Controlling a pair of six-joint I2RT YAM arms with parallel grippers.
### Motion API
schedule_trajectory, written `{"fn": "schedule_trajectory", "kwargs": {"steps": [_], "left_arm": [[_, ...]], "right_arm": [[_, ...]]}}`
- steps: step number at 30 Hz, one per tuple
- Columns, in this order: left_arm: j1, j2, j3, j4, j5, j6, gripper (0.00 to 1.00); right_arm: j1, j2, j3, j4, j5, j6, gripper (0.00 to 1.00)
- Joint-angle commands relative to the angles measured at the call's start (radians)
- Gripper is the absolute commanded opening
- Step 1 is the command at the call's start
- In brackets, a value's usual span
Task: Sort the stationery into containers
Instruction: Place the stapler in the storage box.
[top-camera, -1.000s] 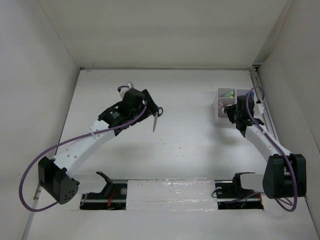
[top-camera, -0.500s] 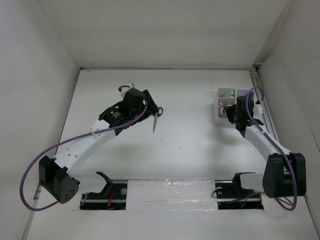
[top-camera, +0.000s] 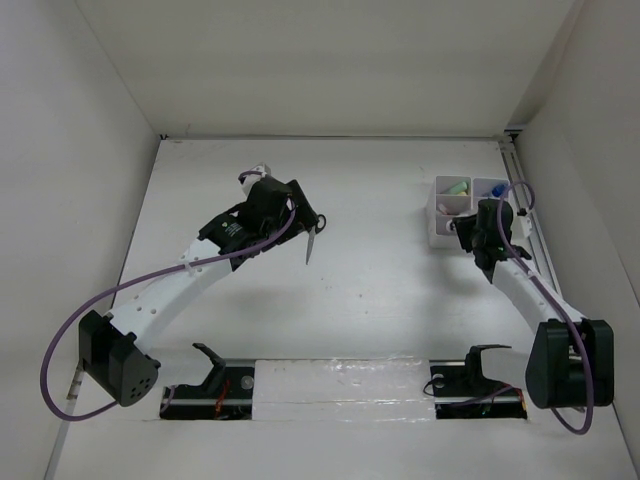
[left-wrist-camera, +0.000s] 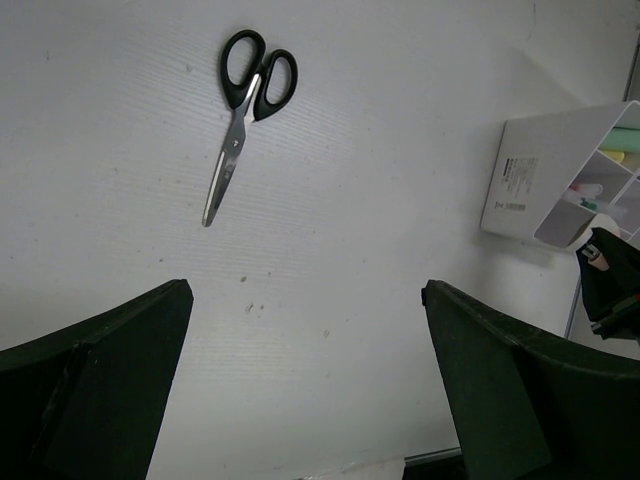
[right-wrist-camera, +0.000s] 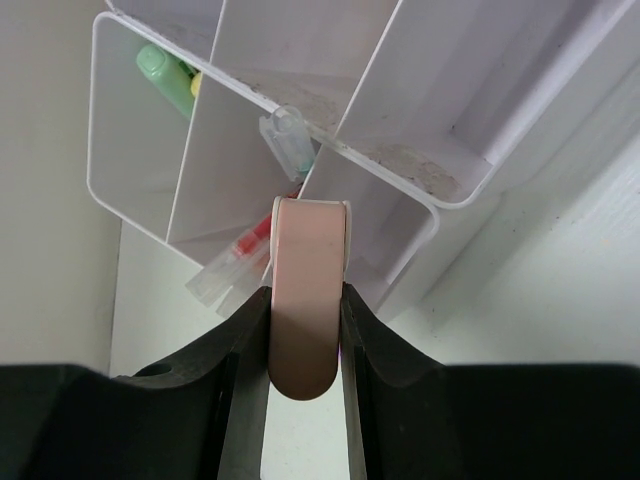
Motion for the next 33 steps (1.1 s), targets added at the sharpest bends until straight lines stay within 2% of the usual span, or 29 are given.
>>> {"fn": "schedule_trajectory", "kwargs": {"steps": [1, 10, 11, 13, 14, 15, 17, 19, 25, 28, 29, 30, 32, 33], "left_arm": [[-0.002, -0.005, 0.038, 0.024, 0.011, 0.016, 1.00], [-0.002, -0.005, 0.038, 0.024, 0.011, 0.025, 1.00], [-0.002, -0.005, 0.038, 0.033, 0.011, 0.025, 1.00], [-0.002, -0.005, 0.028, 0.044, 0.023, 0.035, 1.00], [-0.002, -0.005, 0.028, 0.044, 0.034, 0.035, 1.00], [-0.002, -0.005, 0.028, 0.056, 0.034, 0.035, 1.00], [-0.002, -0.005, 0.019, 0.056, 0.043, 0.035, 1.00], [-0.002, 0.004, 0.019, 0.065, 0.043, 0.035, 1.00], [-0.002, 0.004, -0.016, 0.145, 0.111, 0.099, 1.00], [-0.002, 0.004, -0.025, 0.145, 0.073, 0.137, 1.00], [-0.002, 0.017, -0.025, 0.145, 0.057, 0.151, 1.00], [-0.002, 0.028, -0.016, 0.145, 0.018, 0.165, 1.00], [0.010, 0.073, 0.005, 0.127, -0.044, 0.185, 1.00], [0.019, 0.091, 0.005, 0.126, -0.087, 0.194, 1.00]], "right_arm": [[-0.014, 0.020, 0.022, 0.050, 0.013, 0.007, 0.11], [-0.023, 0.053, 0.033, 0.059, -0.027, -0.011, 0.15], [-0.023, 0.042, 0.033, 0.068, -0.036, -0.012, 0.19], [-0.023, 0.033, 0.021, 0.077, -0.036, -0.012, 0.45], [-0.023, 0.033, 0.010, 0.086, -0.036, -0.012, 0.45], [-0.023, 0.023, 0.010, 0.086, -0.036, -0.022, 0.53], [-0.023, 0.011, 0.010, 0.086, -0.045, -0.022, 0.55], [-0.023, 0.011, 0.010, 0.086, -0.045, -0.031, 0.62], [-0.013, -0.041, 0.010, 0.097, -0.062, -0.050, 0.63], [0.054, -0.122, 0.001, 0.106, -0.062, -0.082, 0.69], [0.073, -0.171, 0.001, 0.106, -0.062, -0.093, 0.72], [0.094, -0.197, 0.001, 0.106, -0.053, -0.116, 0.80], [0.182, -0.248, 0.001, 0.117, -0.053, -0.151, 0.82], [0.217, -0.291, 0.001, 0.131, -0.053, -0.213, 0.92]]}}
